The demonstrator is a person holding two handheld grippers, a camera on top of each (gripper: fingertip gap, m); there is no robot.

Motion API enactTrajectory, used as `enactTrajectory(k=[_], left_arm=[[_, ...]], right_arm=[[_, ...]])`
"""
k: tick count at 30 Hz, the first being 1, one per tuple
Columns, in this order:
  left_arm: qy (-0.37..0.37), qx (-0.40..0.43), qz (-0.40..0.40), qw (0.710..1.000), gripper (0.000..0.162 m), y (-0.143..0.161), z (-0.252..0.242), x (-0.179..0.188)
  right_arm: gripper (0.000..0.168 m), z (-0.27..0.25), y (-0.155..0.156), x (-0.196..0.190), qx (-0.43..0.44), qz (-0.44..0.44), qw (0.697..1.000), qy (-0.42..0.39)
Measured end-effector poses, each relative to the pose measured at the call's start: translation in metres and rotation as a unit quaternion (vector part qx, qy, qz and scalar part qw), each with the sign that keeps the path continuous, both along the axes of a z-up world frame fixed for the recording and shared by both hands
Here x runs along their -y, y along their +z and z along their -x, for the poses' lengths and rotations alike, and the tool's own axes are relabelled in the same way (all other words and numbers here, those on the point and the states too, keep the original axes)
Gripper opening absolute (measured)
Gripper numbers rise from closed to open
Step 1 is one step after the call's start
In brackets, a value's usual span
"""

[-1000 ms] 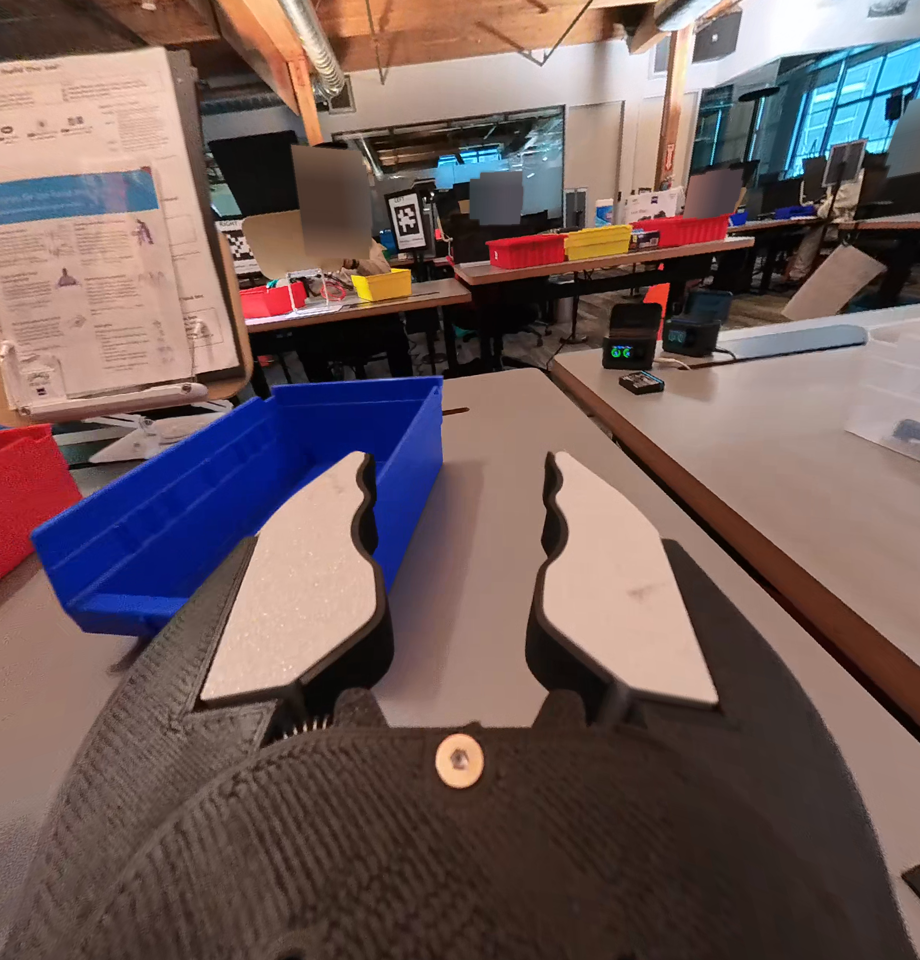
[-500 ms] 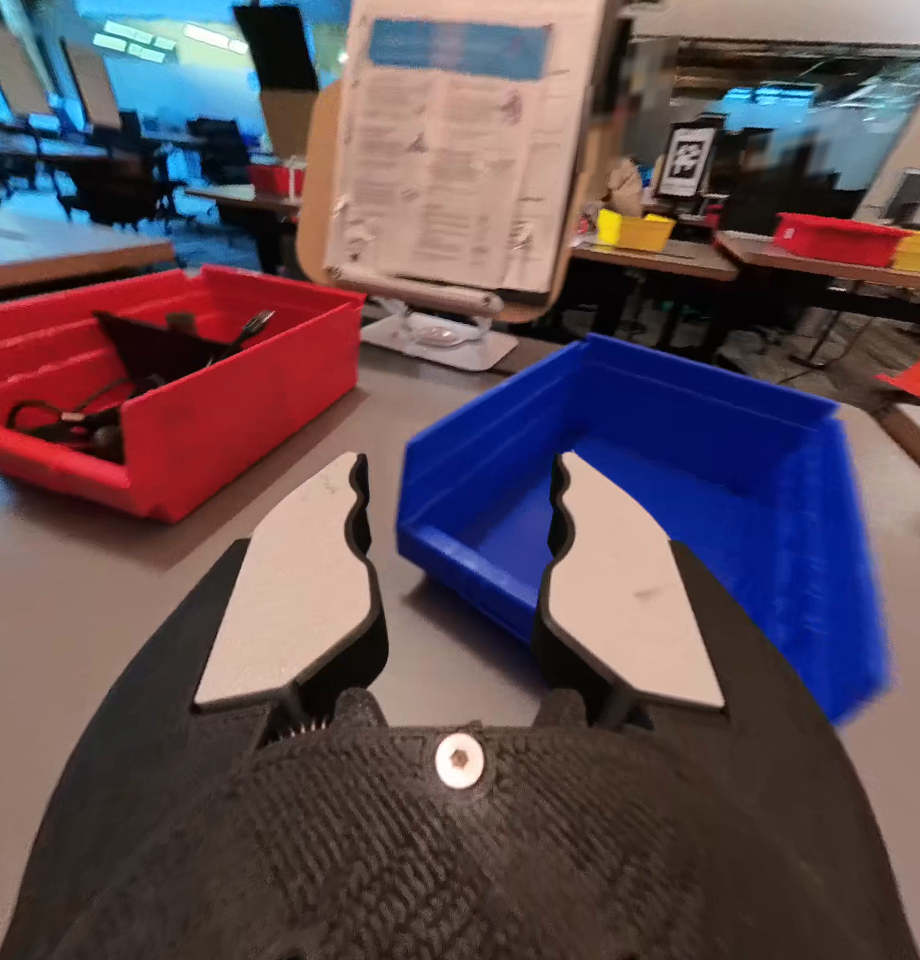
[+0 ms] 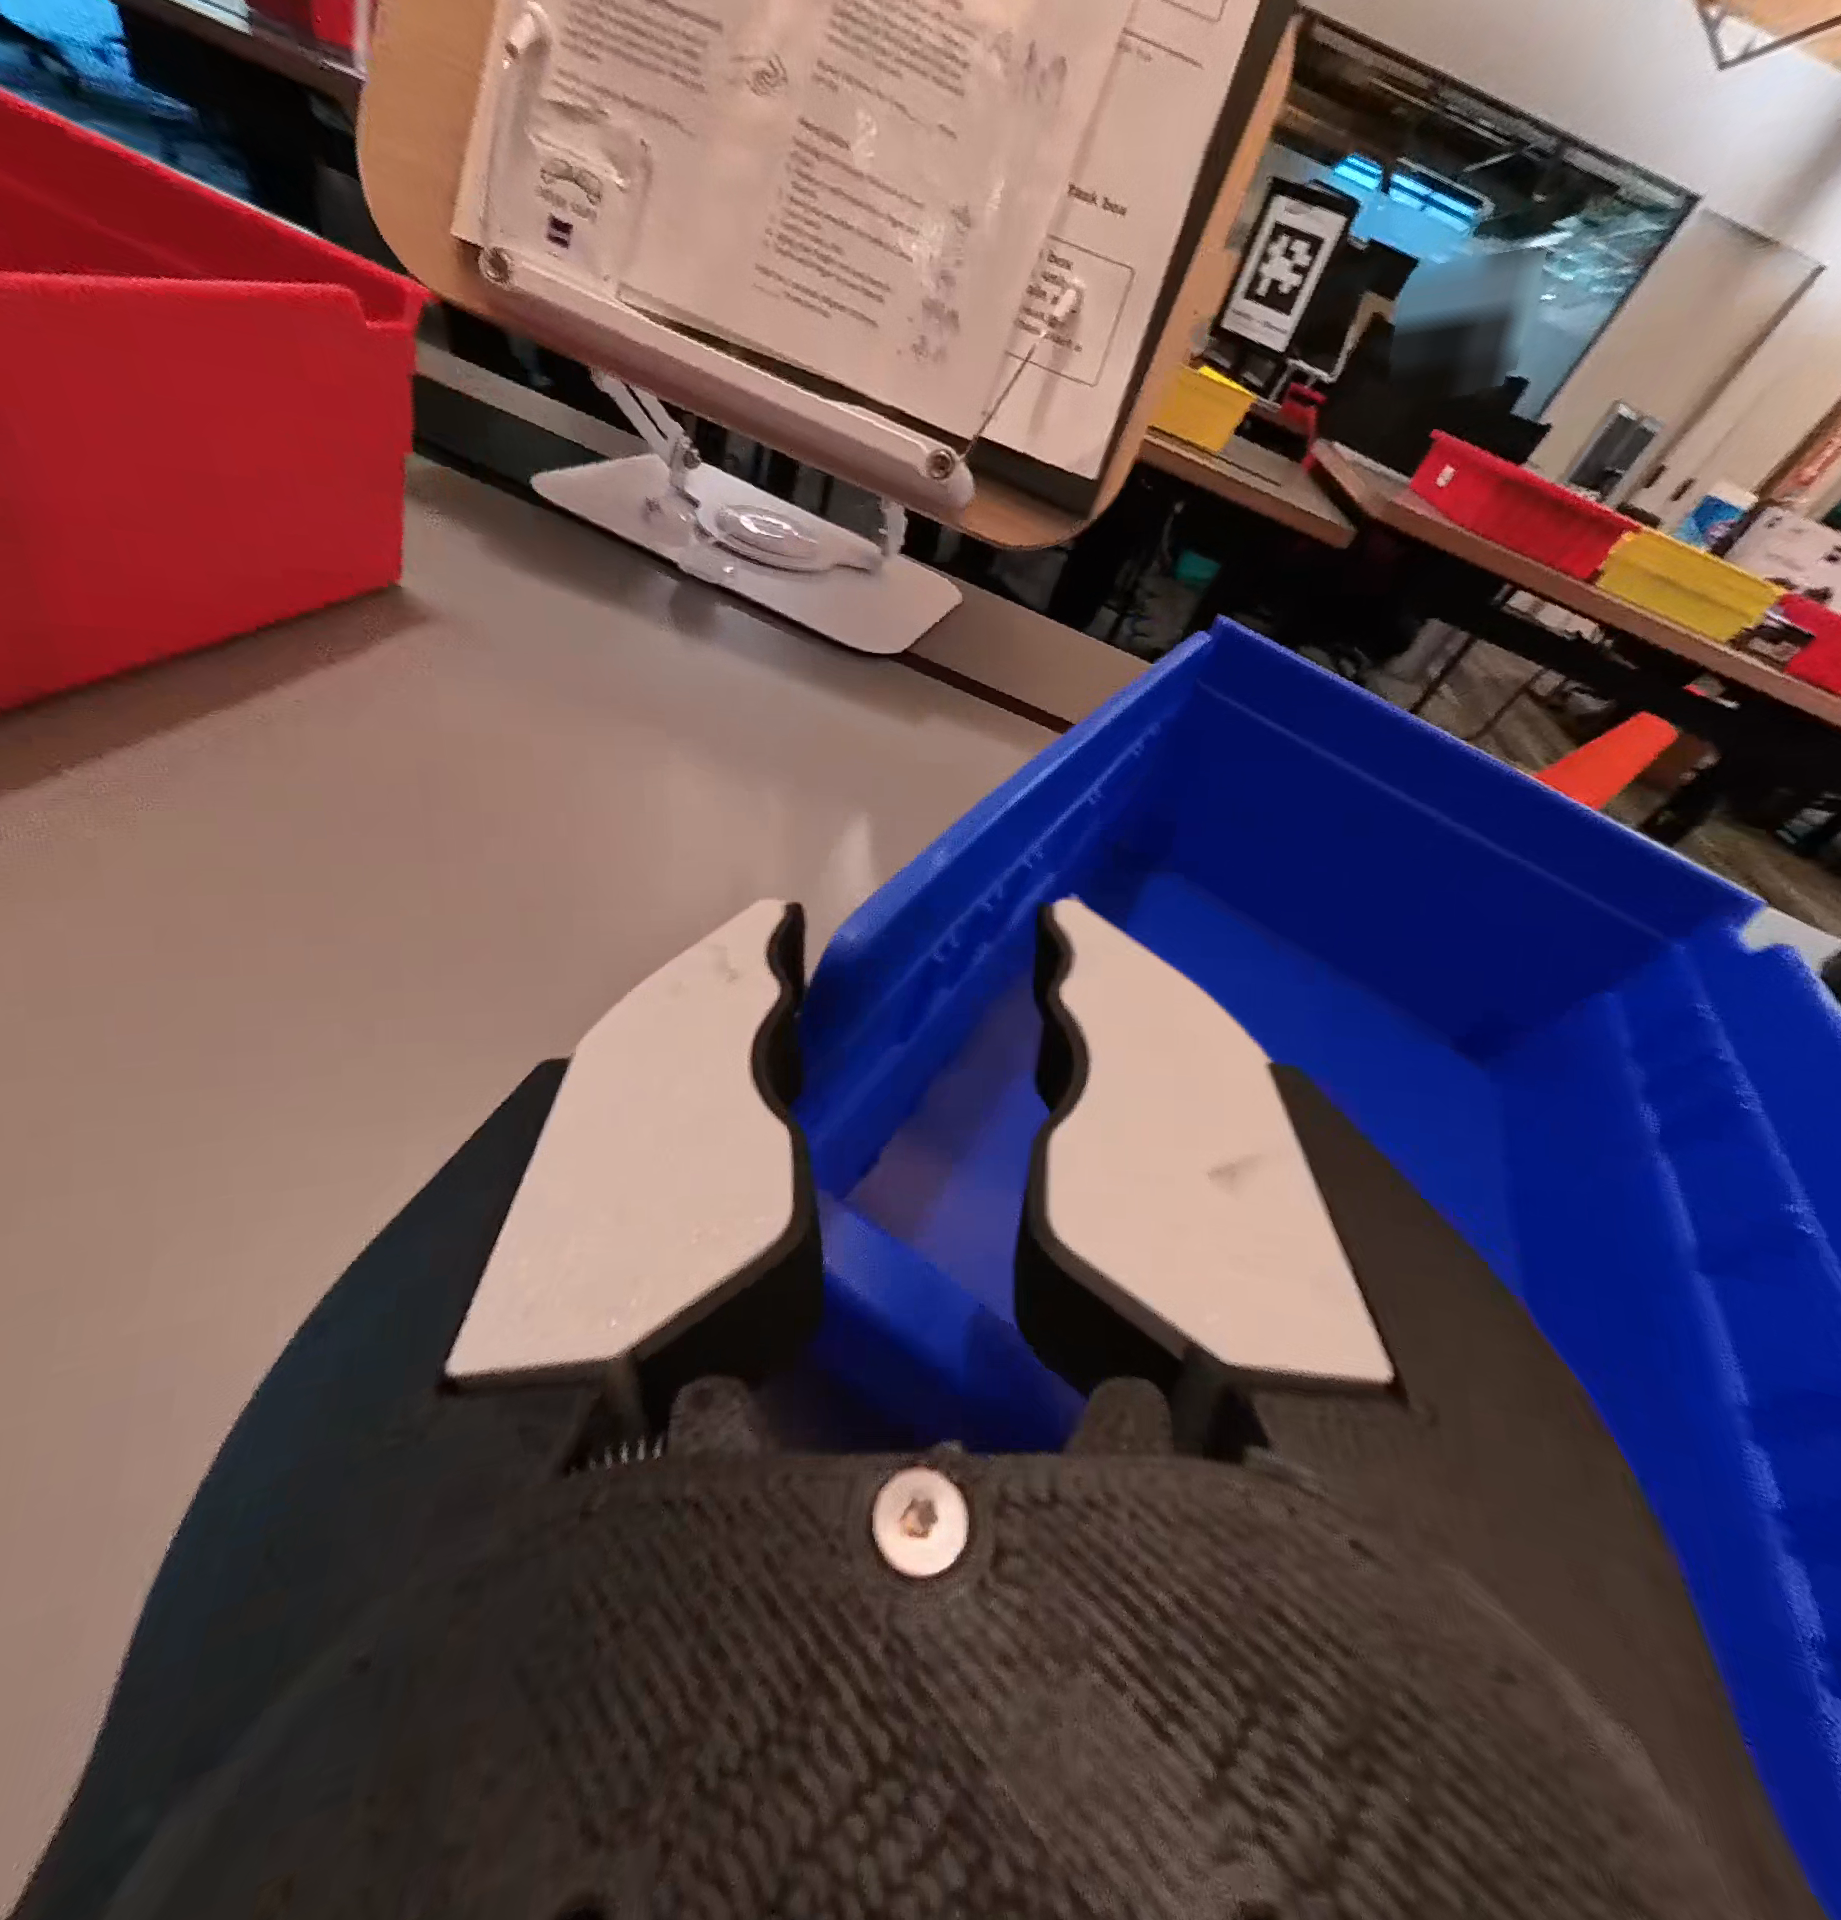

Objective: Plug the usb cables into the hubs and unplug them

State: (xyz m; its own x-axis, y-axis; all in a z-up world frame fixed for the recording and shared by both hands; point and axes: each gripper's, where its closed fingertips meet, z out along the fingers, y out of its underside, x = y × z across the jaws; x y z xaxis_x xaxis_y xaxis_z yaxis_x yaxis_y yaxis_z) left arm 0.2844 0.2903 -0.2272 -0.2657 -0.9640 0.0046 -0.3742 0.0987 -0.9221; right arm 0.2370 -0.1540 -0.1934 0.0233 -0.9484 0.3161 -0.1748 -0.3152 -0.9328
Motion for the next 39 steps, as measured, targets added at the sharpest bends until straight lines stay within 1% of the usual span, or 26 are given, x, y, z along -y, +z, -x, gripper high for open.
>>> enactTrajectory(k=[3,4,8,12,14,16,18,20,22,26,28,29,31,32,34,36,37,39], left_arm=[[0.015,0.003,0.004,1.000,0.002,0.000,-0.009,-0.024],[0.020,0.003,0.006,1.000,0.002,0.000,-0.012,-0.032],[0.026,0.007,0.016,1.000,0.002,0.000,-0.026,-0.049],[0.027,0.006,0.016,0.999,0.002,0.000,-0.037,-0.056],[0.032,0.007,0.016,0.999,0.002,0.000,-0.041,-0.058],[0.038,0.008,0.015,0.999,0.002,0.000,-0.043,-0.060],[0.046,0.010,0.012,0.999,0.002,0.000,-0.045,-0.060],[0.052,0.011,0.008,0.999,0.003,0.001,-0.046,-0.060],[0.052,0.011,0.009,0.999,0.003,0.001,-0.046,-0.060],[0.059,0.016,-0.003,0.998,0.003,0.001,-0.045,-0.060],[0.065,0.023,-0.020,0.997,0.006,0.002,-0.045,-0.061],[0.066,0.034,-0.034,0.997,0.012,0.005,-0.044,-0.061],[0.068,0.067,-0.077,0.992,0.018,0.017,-0.042,-0.062],[0.064,0.082,-0.102,0.989,0.021,0.024,-0.042,-0.061],[0.036,0.100,-0.149,0.983,0.027,0.039,-0.043,-0.055],[-0.010,0.102,-0.198,0.975,0.034,0.054,-0.048,-0.042],[-0.034,0.101,-0.227,0.968,0.037,0.061,-0.052,-0.036],[-0.088,0.100,-0.289,0.948,0.039,0.071,-0.062,-0.018]], right_arm=[[0.023,-0.005,-0.003,0.016,-0.012,0.023,1.000,-0.011],[0.020,-0.006,-0.005,0.024,-0.011,0.029,0.999,-0.016],[0.020,-0.014,-0.010,0.050,-0.009,0.002,1.000,-0.005],[0.016,-0.022,-0.012,0.081,-0.022,0.022,0.999,-0.031],[0.017,-0.022,-0.012,0.097,-0.025,0.019,0.998,-0.046],[0.018,-0.019,-0.012,0.112,-0.017,-0.002,0.998,-0.065],[0.021,-0.016,-0.008,0.115,0.002,-0.024,0.998,-0.062],[0.022,-0.015,0.003,0.114,0.035,-0.006,0.998,-0.057],[0.021,-0.014,0.014,0.102,0.058,0.007,0.997,-0.046],[0.021,-0.017,0.025,0.048,0.087,-0.048,0.994,0.049],[0.021,-0.018,0.023,0.025,0.089,-0.084,0.988,0.090],[0.022,-0.019,0.019,0.014,0.076,-0.104,0.985,0.113],[0.025,-0.020,0.011,-0.001,0.050,-0.131,0.979,0.147],[0.026,-0.021,0.010,-0.003,0.046,-0.128,0.979,0.152],[0.026,-0.021,0.010,-0.003,0.049,-0.125,0.980,0.150],[0.025,-0.020,0.011,-0.002,0.050,-0.125,0.980,0.149],[0.025,-0.020,0.010,-0.003,0.048,-0.126,0.979,0.154],[0.026,-0.021,0.009,-0.004,0.037,-0.140,0.975,0.166]])
